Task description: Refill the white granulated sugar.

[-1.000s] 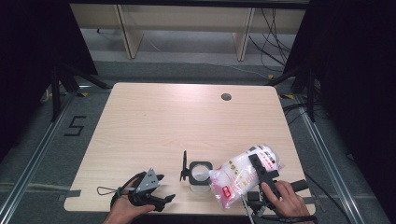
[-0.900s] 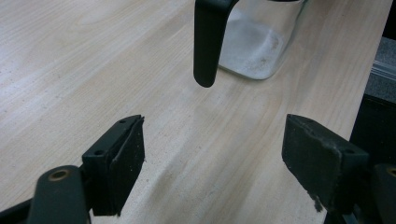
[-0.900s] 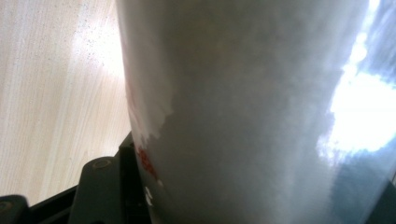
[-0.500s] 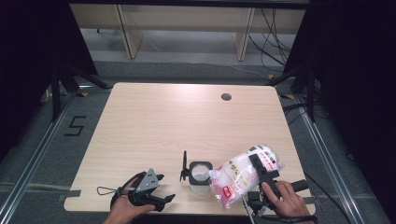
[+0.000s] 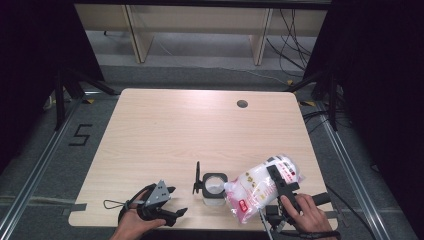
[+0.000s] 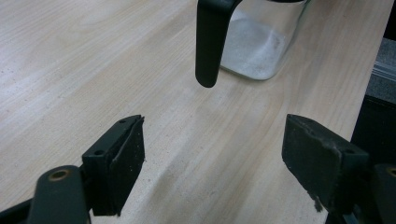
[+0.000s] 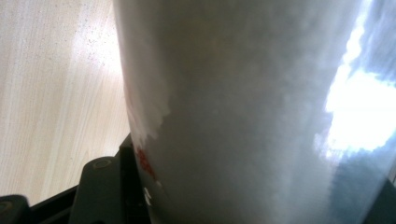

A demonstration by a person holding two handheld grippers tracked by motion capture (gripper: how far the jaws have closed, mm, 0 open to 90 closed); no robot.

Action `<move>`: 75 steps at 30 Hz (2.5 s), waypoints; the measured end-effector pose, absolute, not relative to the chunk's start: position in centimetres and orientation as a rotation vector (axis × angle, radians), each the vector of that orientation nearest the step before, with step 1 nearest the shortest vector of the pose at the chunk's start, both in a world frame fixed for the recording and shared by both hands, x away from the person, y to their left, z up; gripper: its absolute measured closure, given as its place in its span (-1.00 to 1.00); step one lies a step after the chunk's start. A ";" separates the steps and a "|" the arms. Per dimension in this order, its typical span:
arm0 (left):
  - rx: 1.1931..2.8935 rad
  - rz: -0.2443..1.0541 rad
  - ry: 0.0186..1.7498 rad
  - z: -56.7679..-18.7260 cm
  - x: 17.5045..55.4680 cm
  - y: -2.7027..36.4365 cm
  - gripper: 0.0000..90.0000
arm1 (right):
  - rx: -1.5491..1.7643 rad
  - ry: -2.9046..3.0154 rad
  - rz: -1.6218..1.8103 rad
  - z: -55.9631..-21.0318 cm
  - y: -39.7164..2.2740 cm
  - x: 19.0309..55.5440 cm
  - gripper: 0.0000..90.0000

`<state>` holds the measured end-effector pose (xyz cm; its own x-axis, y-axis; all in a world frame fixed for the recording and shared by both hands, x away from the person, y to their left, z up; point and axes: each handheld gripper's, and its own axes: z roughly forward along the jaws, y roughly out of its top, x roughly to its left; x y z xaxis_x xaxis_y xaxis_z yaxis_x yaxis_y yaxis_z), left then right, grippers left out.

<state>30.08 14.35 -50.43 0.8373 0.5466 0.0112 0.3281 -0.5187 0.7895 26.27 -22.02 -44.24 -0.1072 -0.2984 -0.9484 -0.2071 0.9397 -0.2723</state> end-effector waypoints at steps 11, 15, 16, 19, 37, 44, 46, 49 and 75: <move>2.149 0.319 0.657 -50.4 30.0 14.3 -0.54 | -0.370 1.706 -0.077 -44.5 -22.1 26.3 -0.14; 2.148 0.316 0.662 -50.4 30.0 14.3 -0.54 | -0.386 1.692 -0.082 -44.3 -22.1 26.2 -0.14; 2.150 0.317 0.657 -50.4 30.0 14.3 -0.54 | -0.384 1.692 -0.080 -44.4 -22.1 26.2 -0.14; 2.157 0.326 0.637 -50.4 30.1 14.3 -0.54 | -0.385 1.690 -0.084 -44.3 -22.1 26.2 -0.14; 2.148 0.312 0.661 -50.4 30.0 14.3 -0.54 | -0.335 1.697 -0.055 -44.7 -22.2 26.1 -0.14; 2.157 0.327 0.637 -50.4 30.1 14.4 -0.54 | -0.416 1.640 -0.031 -44.6 -22.3 26.6 -0.14; 2.149 0.312 0.655 -50.4 30.0 14.3 -0.54 | -0.403 1.636 -0.033 -44.6 -22.2 26.5 -0.14; 2.163 0.296 0.656 -50.3 30.0 14.4 -0.54 | -0.395 1.643 -0.043 -44.6 -22.3 26.4 -0.14; 2.149 0.315 0.663 -50.4 30.0 14.3 -0.54 | -0.420 1.633 -0.057 -44.4 -22.2 26.4 -0.14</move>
<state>29.98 14.31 -50.41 0.8284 0.5601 -0.0075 0.3481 -0.5044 0.7902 26.38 -22.20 -44.42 -0.0466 -0.3028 -0.9519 -0.2351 0.9295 -0.2842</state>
